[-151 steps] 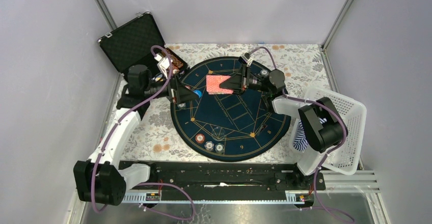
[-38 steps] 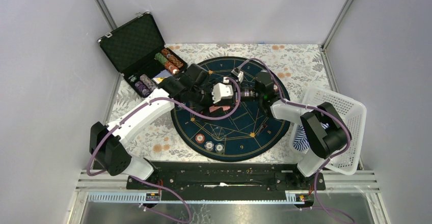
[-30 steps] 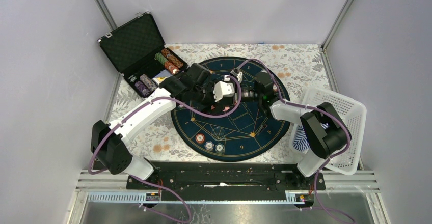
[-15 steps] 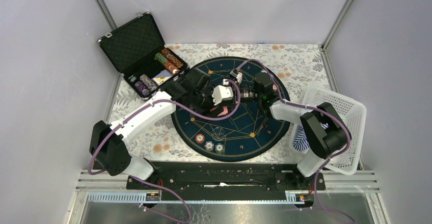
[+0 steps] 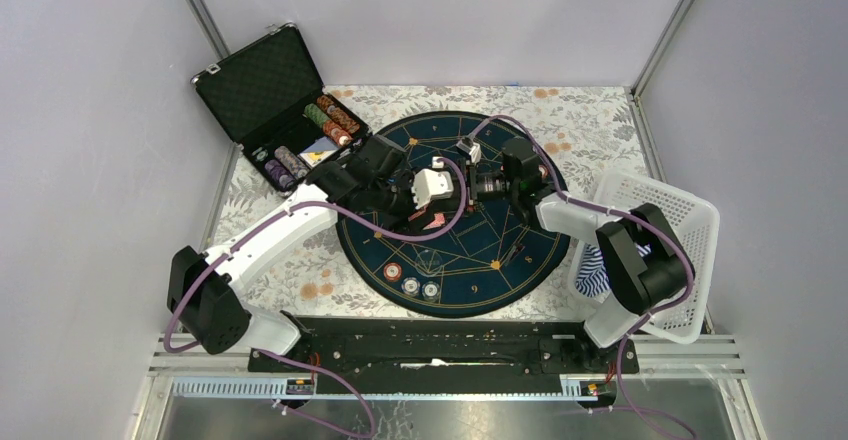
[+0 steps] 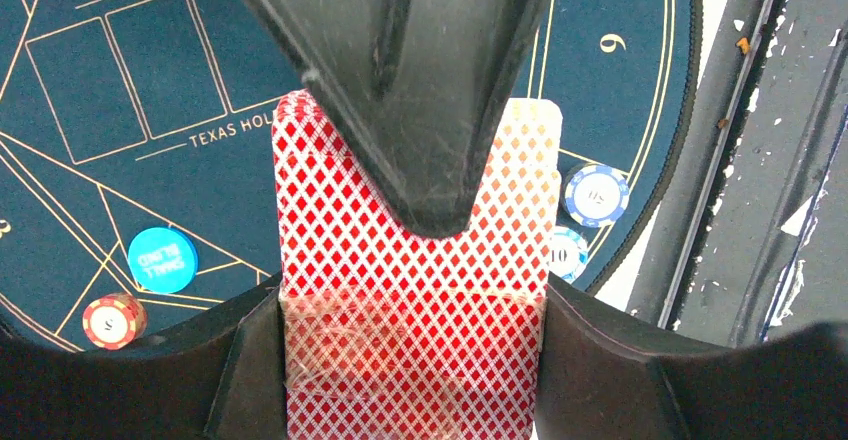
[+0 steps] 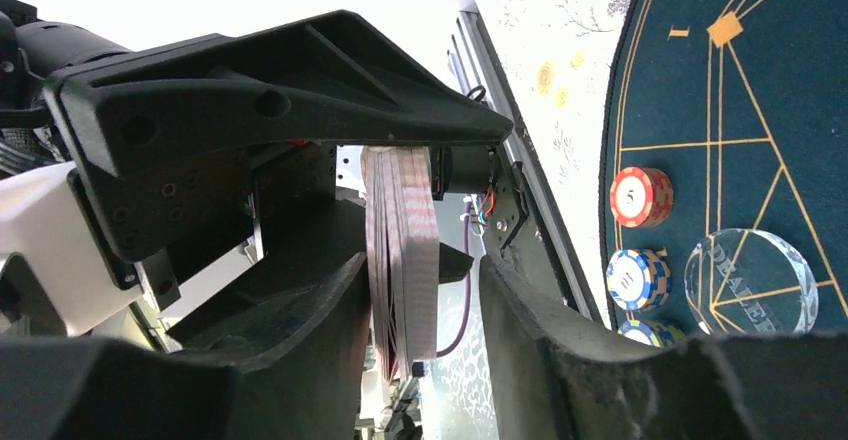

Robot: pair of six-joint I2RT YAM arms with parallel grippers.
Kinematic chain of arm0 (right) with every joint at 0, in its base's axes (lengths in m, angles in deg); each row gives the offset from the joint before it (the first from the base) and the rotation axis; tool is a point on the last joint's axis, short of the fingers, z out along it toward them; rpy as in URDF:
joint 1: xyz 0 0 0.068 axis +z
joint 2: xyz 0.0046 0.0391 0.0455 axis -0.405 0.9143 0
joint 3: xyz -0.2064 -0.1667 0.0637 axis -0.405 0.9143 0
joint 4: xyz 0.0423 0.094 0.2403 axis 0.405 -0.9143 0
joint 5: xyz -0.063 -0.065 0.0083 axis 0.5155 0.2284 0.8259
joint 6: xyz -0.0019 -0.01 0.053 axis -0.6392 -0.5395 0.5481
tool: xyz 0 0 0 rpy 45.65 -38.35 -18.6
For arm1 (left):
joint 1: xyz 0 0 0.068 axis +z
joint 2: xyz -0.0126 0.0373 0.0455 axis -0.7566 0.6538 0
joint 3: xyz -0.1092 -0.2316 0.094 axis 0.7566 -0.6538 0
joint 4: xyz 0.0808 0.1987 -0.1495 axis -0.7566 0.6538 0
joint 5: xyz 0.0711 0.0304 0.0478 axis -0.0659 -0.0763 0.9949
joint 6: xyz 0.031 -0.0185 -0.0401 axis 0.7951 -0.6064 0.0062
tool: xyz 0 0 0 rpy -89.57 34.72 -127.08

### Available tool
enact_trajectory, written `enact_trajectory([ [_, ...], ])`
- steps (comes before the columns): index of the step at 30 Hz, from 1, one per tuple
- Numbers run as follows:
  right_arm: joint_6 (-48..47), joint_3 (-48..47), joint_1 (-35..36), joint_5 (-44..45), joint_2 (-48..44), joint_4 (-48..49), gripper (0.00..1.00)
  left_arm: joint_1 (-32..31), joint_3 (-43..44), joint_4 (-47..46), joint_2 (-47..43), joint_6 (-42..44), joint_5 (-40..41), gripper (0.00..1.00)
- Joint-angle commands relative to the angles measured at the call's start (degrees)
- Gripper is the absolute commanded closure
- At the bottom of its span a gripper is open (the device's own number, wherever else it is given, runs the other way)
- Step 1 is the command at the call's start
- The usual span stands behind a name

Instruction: Distribute texas hold em gaming equipment

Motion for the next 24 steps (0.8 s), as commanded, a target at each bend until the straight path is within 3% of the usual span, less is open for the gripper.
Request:
enact_trajectory([
  [1,-3.22,-1.79,-2.09,-2.32,-2.97,-2.09,0.51,1.13,-0.14,-2.37,-2.35,-0.3,-3.17,0.97],
  [9,-3.46,-2.47,-3.02,-3.01,-3.89,-2.36,0.56,3.23,-1.38,-4.42,-2.79,-1.96,-5.36,1.0],
  [13,-3.15,-3.76,-2.98,-3.47,-4.57,-2.5,0.41,3.34,-1.69,-4.61,-2.47,-1.56,-5.27,1.0],
  [15,-2.76,-4.64,-2.73,-2.72,-4.44,-2.69,0.39,3.38,-1.17,-4.6,-2.07,-1.38,-5.45,1.0],
  [24,-6.16,-6.29,-1.53,-1.15,-0.93,-8.59,0.45,3.38,0.33,-4.37,-1.05,-2.03,-7.13,1.0],
])
